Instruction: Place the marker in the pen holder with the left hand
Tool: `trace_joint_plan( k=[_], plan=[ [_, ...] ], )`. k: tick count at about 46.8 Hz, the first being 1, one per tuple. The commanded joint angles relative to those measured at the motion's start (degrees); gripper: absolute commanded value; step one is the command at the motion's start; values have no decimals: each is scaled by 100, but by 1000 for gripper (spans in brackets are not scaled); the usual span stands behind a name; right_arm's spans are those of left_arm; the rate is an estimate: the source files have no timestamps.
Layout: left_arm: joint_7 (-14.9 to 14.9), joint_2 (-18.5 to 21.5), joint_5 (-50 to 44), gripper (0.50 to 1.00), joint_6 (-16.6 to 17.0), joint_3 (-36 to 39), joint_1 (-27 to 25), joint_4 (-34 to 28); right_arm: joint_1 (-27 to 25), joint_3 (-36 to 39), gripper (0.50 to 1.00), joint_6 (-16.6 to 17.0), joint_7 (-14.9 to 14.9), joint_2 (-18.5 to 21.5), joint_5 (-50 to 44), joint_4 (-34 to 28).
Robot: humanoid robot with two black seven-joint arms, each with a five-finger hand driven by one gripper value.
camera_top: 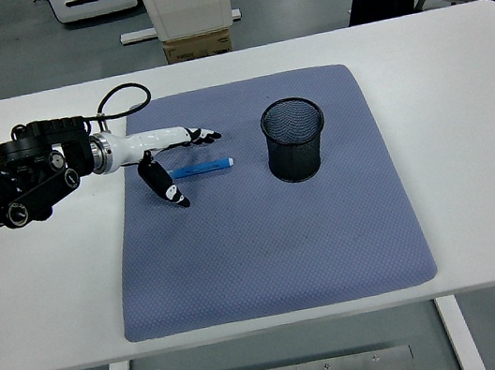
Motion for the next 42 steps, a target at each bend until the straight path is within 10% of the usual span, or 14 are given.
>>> trace_joint_plan(
  k=[1,34,42],
  plan=[
    [9,-20,1,1000,25,1,-11,0,0,0,1000,0,-1,0,0,0],
    [167,-55,36,1000,69,221,-90,0,0,0,1000,0,-1,0,0,0],
    [176,-117,141,912,69,221,-90,0,0,0,1000,0,-1,0,0,0]
  ],
)
